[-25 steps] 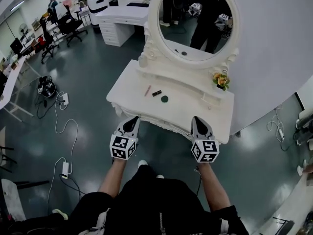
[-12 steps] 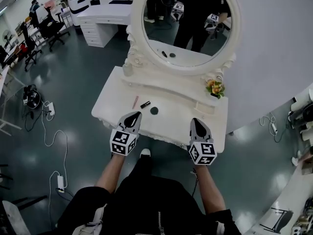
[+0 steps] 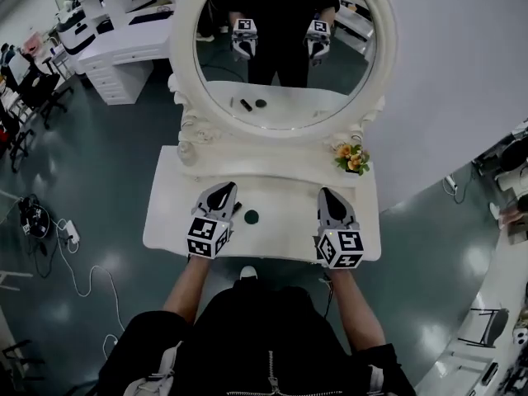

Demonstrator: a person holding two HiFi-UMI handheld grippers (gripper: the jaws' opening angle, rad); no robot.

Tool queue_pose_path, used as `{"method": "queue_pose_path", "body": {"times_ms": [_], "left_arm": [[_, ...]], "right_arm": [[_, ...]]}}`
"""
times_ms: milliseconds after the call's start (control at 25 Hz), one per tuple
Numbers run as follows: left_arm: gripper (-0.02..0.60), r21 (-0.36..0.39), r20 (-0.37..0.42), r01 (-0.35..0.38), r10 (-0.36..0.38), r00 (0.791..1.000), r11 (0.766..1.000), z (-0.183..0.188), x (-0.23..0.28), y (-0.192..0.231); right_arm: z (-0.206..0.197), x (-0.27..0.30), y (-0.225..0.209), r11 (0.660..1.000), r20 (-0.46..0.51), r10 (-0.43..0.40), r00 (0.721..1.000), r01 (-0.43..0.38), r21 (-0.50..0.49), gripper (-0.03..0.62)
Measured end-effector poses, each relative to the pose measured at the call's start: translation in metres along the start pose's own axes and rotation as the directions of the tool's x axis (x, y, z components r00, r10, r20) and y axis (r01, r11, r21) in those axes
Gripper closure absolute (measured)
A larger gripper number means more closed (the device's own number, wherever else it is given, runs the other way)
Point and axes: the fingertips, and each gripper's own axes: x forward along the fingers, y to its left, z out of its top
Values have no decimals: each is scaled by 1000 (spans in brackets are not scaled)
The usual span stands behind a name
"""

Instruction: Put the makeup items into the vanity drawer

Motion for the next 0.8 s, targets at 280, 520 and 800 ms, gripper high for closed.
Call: {"method": "queue_pose_path", "body": {"times_ms": [280, 520, 800], "left_arm": [[560, -4, -1, 19, -19, 1000, 1000, 2, 31, 16], [560, -10, -28, 8, -8, 1000, 1000, -7, 37, 10], [560, -33, -140, -7, 2, 990, 999, -55, 34, -5]], "right_arm": [[-5, 27, -17, 999, -19, -25, 1000, 25, 20, 588], [-14, 39, -22, 999, -44, 12, 999, -10, 30, 588], [-45, 33, -12, 997, -115, 79, 990, -76, 28, 588]]}}
